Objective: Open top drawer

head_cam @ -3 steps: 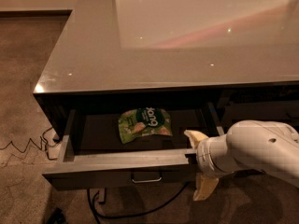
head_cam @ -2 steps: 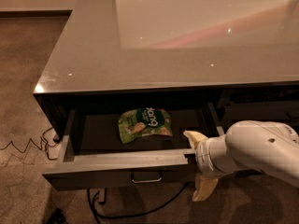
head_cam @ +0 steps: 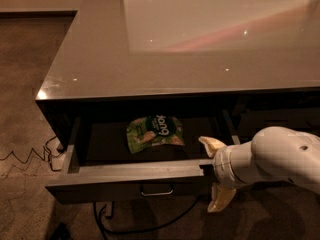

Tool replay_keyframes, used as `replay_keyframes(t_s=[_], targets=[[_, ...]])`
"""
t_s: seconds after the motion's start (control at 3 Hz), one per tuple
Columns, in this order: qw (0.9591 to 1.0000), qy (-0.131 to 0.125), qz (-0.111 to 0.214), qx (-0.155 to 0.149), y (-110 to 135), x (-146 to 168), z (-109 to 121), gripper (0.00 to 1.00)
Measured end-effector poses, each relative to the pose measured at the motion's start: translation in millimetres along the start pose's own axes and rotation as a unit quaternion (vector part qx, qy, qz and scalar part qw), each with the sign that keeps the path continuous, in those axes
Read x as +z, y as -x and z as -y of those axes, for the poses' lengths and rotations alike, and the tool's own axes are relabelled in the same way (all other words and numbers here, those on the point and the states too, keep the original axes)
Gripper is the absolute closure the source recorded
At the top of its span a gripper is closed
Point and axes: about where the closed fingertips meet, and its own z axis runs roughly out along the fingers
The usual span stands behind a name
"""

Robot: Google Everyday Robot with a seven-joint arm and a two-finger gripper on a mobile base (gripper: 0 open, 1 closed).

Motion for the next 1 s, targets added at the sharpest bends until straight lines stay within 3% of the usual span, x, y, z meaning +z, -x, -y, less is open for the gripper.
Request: replay_keyframes(t_s=[0.33, 1.0], targets=[[0.9997, -0.019, 0.01, -0.012, 8.0, -9.3, 12.5, 0.0], [0.9983, -0.052, 0.01, -0.025, 15.6, -26.3, 30.3, 0.42]])
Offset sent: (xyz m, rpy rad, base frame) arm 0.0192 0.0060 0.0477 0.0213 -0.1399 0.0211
